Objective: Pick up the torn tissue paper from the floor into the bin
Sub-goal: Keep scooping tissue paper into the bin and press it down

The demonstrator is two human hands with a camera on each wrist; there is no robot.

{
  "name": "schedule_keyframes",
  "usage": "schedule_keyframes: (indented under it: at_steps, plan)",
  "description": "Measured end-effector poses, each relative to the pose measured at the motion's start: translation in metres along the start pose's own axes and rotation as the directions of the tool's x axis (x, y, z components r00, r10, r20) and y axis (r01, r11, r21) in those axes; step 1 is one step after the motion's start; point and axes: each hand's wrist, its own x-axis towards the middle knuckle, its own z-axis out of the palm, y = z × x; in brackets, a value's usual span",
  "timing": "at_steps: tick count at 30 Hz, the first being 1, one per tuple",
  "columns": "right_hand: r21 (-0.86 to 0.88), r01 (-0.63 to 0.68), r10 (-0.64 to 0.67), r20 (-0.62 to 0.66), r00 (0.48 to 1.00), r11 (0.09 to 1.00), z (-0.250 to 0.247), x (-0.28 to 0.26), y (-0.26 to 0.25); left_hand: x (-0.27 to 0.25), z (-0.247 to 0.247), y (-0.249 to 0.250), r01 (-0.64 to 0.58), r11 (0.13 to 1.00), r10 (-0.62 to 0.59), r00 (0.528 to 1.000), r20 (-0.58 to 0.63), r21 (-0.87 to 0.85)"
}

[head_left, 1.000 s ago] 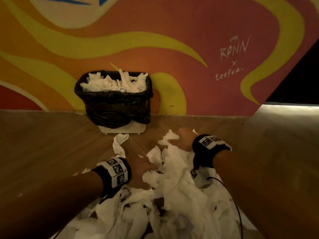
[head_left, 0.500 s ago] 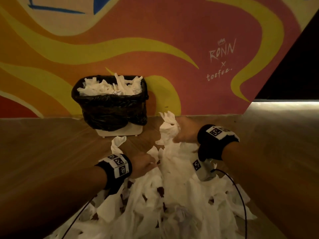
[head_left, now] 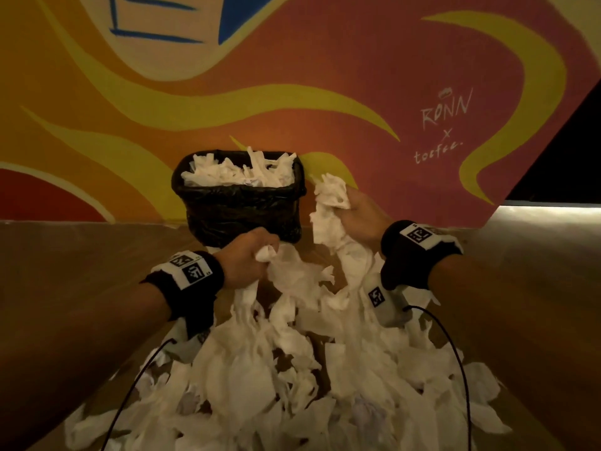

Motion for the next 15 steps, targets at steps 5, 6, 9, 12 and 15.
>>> schedule_keyframes:
  at_steps: [5,6,9,12,15]
  plan:
    - [-0.177,0.061,-0.028,0.182,0.983,0.982,0.007,0.0,-0.024,-0.009,-0.025,-0.003,0.065,0.998,-0.066,0.995,-0.079,-0.009]
    - [-0.232,0.078,-0.03,0.206,0.978,0.97,0.008,0.001,-0.026,-0.01,-0.029,-0.006,0.089,0.996,-0.087,0.988,-0.126,0.011]
    - [-0.357,0.079,-0.014,0.18,0.984,0.931,0.014,0.002,-0.032,-0.016,-0.036,-0.018,0.138,0.99,-0.141,0.963,-0.23,-0.031]
    - [-0.299,0.134,-0.094,0.145,0.985,0.945,0.02,0.005,-0.035,-0.025,-0.046,-0.02,0.246,0.969,-0.244,0.965,-0.093,0.003]
    - [-0.239,0.126,-0.112,0.073,0.991,0.963,0.021,0.013,-0.037,-0.035,-0.055,-0.023,0.249,0.918,-0.297,0.948,0.117,0.309]
